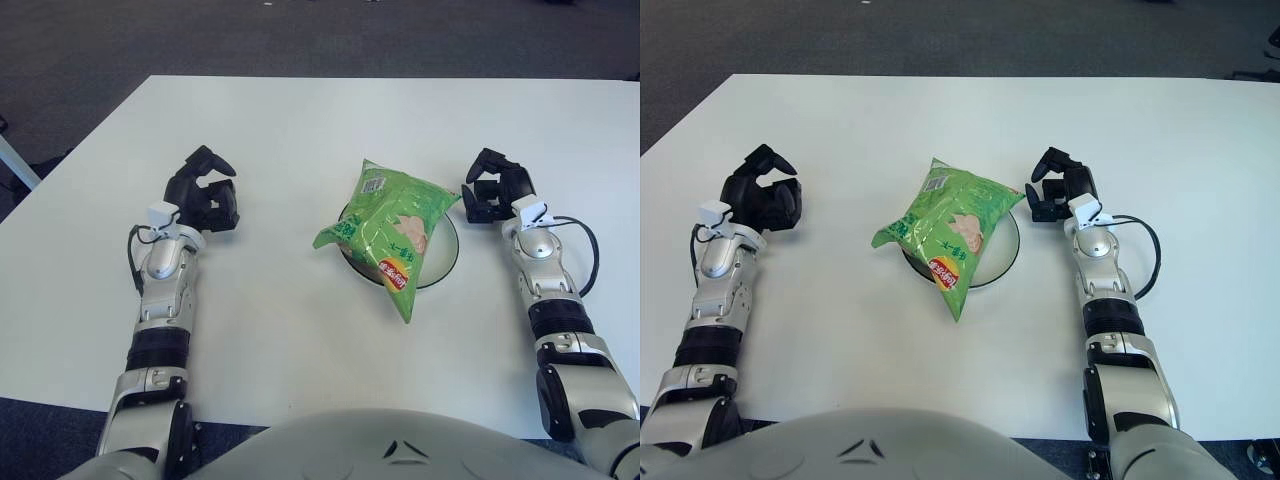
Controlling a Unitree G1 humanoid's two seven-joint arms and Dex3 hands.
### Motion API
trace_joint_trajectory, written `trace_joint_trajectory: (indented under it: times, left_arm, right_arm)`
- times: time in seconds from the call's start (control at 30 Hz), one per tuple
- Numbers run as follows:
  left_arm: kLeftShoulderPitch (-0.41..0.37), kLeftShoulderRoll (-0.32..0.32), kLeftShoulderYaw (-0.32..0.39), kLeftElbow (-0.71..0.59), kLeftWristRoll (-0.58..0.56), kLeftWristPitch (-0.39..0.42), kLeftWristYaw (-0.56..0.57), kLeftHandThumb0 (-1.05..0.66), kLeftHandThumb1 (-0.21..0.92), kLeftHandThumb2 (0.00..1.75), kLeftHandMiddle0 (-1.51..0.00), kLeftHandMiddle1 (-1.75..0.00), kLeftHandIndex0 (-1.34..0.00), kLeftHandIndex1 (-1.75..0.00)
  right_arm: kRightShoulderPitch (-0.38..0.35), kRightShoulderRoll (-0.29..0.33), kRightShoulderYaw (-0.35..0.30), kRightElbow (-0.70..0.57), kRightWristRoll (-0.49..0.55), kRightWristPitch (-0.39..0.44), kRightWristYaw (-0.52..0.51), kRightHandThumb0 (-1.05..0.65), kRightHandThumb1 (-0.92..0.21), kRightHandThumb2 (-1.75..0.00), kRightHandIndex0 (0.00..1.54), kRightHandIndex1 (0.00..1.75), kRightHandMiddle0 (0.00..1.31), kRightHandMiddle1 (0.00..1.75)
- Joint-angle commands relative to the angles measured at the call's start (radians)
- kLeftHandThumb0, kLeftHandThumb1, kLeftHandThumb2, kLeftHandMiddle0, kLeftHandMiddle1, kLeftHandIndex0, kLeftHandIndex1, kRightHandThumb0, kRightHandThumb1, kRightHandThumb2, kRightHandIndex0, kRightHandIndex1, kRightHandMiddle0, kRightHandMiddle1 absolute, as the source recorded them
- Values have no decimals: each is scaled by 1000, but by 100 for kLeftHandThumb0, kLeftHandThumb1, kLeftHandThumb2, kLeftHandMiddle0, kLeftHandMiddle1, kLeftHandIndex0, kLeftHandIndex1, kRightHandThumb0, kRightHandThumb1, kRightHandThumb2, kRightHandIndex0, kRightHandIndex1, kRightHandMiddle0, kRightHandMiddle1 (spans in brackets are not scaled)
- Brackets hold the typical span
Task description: Put the snack into the plate.
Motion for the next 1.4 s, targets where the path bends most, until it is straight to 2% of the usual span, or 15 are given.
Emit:
trace_joint_trajectory:
  times: [0.0,0.2,0.37,0.67,0.87,1.37]
  left_arm:
    - [164,-82,-49,14,2,113,9,-50,28,137,-132,-175,-65,-175]
    - [184,-73,-79,-34,26,215,16,-50,27,137,-131,-175,-65,-175]
    - [193,-59,-89,-51,32,250,-9,-50,27,138,-131,-175,-66,-175]
    - [202,-50,-98,-60,38,243,-28,-51,24,141,-133,-175,-68,-175]
    - [206,-55,-99,-59,29,230,-42,-53,20,146,-134,-175,-71,-175]
    - [198,-64,-87,-26,28,195,-47,-53,19,147,-133,-175,-72,-175]
  right_arm:
    - [71,49,-12,78,14,29,-34,-49,-30,-134,134,175,63,175]
    - [56,84,-49,81,40,59,-84,-49,-31,-133,134,175,62,175]
    - [50,111,-74,71,60,85,-123,-48,-32,-132,133,175,62,175]
    - [44,155,-123,27,110,163,-188,-47,-35,-127,130,175,59,175]
    - [45,175,-143,3,135,176,-217,-47,-36,-126,129,175,58,175]
    - [53,173,-142,-23,152,191,-193,-47,-34,-128,127,175,59,175]
